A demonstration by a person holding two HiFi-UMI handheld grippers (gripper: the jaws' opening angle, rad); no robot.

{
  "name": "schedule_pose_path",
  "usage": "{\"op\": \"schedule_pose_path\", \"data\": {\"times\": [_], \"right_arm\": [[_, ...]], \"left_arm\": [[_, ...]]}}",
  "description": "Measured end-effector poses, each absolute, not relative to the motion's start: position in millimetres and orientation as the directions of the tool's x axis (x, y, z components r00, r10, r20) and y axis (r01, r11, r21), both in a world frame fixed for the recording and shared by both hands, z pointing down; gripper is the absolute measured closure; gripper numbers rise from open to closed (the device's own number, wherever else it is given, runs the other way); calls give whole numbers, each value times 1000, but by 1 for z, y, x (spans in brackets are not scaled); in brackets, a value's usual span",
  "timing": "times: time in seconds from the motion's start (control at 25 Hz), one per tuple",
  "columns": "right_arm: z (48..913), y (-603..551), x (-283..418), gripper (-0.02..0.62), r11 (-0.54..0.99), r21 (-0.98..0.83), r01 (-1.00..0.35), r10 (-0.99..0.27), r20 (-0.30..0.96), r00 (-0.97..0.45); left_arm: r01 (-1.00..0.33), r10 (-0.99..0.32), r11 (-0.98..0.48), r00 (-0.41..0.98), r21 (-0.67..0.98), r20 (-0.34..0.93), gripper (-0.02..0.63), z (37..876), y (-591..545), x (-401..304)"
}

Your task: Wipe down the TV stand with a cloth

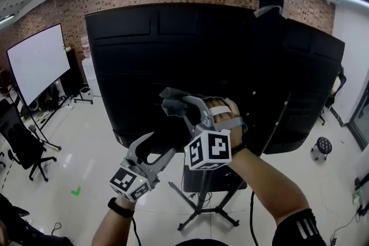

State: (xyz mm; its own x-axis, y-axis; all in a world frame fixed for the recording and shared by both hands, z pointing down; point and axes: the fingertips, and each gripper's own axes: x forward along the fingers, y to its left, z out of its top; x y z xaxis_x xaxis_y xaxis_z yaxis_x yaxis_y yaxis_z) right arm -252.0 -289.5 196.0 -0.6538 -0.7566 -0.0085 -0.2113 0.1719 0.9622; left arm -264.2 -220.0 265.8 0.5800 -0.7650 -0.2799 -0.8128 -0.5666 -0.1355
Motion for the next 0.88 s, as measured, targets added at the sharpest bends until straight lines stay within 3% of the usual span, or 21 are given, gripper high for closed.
{"op": "schedule_pose_path", "data": {"times": [0.08,0.4,0.88], "right_arm": [[197,-278,-275,546,123,980,-159,-766,-8,-643],[220,-309,-331,548,179,981,-78,-811,102,-577],[258,-355,-319,551,164,984,75,-888,180,-423]], "left_arm": [[-813,-767,-568,580,-129,-276,314,270,-221,-279],[-814,-770,-574,575,-93,-275,314,279,-231,-318],[-786,-742,-613,608,-82,-283,314,288,-232,-315]]}}
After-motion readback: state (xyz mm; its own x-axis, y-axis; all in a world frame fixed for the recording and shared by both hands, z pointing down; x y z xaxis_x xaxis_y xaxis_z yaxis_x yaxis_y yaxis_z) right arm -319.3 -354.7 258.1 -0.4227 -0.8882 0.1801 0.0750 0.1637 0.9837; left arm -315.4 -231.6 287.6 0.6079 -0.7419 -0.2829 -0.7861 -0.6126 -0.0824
